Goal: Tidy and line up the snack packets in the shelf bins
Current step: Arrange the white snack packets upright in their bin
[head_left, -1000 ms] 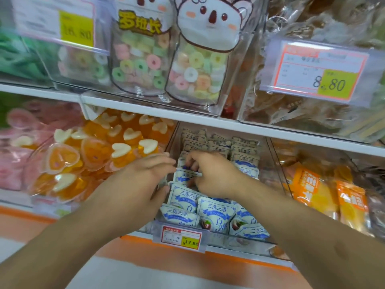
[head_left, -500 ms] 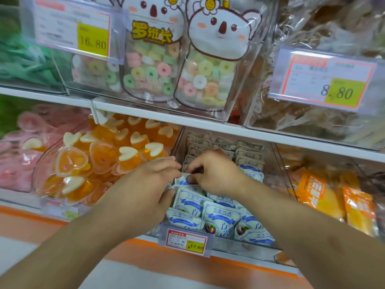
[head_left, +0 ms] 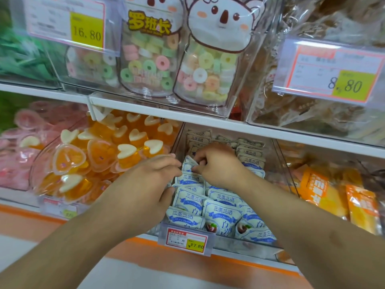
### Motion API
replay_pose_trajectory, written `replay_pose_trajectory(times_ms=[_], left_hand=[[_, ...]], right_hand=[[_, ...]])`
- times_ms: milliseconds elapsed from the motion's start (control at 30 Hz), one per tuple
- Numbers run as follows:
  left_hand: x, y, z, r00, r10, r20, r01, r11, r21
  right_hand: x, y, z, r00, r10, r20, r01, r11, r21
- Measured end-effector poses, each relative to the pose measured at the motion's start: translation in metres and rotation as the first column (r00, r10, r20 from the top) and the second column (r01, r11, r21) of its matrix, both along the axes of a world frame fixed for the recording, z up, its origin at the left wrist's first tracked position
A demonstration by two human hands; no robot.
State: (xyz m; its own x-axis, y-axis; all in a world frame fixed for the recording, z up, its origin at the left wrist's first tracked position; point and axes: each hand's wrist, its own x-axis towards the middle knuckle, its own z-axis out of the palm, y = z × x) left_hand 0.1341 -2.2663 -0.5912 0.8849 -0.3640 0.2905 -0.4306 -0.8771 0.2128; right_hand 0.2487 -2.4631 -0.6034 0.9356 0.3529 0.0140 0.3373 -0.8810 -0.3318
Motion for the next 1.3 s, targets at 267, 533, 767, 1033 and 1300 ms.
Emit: replay_pose_trajectory(times_ms=[267,533,767,1033,1300], left_hand=[[0.002,0.001,-0.003,1.000,0.000,-0.011,0.000,1.000,-0.020],[0.004,0.002,-0.006,1.000,-0.001,0.003,0.001,1.000,-0.011],[0.003,-0.001,-0.003,1.000,-0.004,0.028,0.004,1.000,-0.003],[0.001,-0.011,0.001,1.000,0.015,0.017,-0.016,0.999,0.037],[-0.001,-0.027,-0.003,0.998,-0.059,-0.016,0.059,0.998,-0.026]], right_hand=[[-0.008,0.014,0.008,0.990,0.070,0.125,-0.084,0.991,0.108],[0.002,-0.003,-0.014,0.977,0.140,0.163,-0.152,0.986,0.064],[-0.008,-0.053,0.003,0.981,0.059,0.183,-0.057,0.998,-0.016],[-0.022,-0.090,0.016,0.981,0.166,0.099,-0.105,0.886,-0.452],[-0.050,-0.117,0.039,0.988,0.078,0.132,-0.055,0.984,-0.167]])
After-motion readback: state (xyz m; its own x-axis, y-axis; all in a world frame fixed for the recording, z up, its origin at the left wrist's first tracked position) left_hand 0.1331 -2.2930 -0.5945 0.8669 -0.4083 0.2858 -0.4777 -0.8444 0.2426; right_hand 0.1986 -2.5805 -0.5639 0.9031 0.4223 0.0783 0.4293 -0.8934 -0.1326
